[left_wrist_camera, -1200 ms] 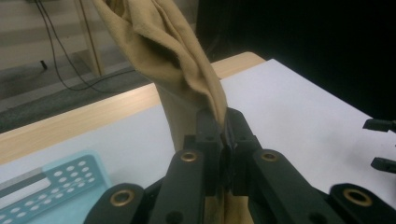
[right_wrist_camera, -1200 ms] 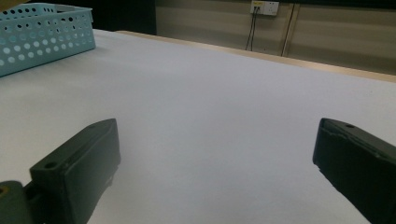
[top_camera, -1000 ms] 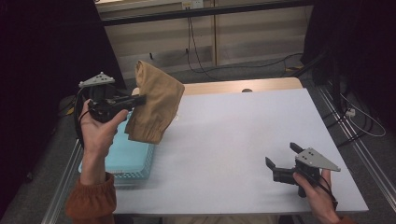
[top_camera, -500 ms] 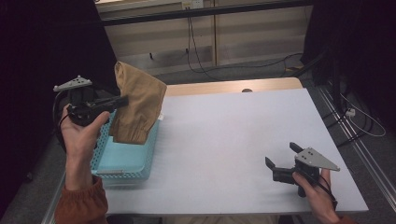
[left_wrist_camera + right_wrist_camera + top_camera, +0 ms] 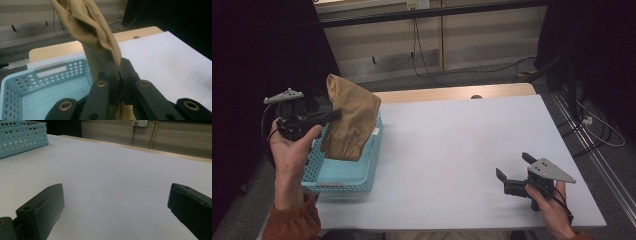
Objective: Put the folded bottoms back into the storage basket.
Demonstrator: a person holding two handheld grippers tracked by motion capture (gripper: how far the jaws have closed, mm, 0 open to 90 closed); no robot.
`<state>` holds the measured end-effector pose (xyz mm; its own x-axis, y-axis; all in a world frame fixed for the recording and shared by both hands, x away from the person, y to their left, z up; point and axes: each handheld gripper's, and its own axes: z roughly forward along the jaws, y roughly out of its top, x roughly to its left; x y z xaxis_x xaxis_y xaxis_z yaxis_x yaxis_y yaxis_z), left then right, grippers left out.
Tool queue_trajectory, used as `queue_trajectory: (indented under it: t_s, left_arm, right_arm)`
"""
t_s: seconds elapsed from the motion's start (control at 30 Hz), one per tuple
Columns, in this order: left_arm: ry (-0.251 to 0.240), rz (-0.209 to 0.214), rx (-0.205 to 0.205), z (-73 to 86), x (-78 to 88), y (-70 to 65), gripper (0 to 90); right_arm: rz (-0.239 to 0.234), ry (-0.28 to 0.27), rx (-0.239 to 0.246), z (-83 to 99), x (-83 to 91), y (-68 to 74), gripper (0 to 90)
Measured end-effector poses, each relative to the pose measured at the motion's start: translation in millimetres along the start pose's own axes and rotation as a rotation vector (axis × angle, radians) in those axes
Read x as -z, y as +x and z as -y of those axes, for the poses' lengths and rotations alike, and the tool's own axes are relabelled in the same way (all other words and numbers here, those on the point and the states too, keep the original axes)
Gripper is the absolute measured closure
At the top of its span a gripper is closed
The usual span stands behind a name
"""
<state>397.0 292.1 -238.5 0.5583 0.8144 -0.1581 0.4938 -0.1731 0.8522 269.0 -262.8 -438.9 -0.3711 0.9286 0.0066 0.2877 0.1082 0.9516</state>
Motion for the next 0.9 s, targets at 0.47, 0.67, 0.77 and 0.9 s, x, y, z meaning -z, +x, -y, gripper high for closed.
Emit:
queue_trajectory:
  t_s: [0.47, 0.67, 0.77, 0.9]
  left_arm:
    - [0.021, -0.046, 0.060, 10.1, -1.1, 18.3, 86.5]
    - [0.053, -0.069, 0.084, 15.5, -11.1, 24.1, 86.5]
    - [0.066, -0.075, 0.084, 16.8, -14.9, 25.4, 86.5]
    - [0.086, -0.095, 0.078, 19.9, -21.0, 25.6, 86.5]
  right_arm:
    - [-0.006, -0.002, 0.000, 0.0, 0.4, 0.9, 0.5]
    - [-0.005, 0.000, 0.001, 0.2, 0.4, 1.1, 0.6]
    - [-0.009, 0.000, 0.002, 0.3, 0.5, 1.0, 0.6]
    - [-0.015, 0.007, 0.001, 0.8, 0.2, 1.4, 0.6]
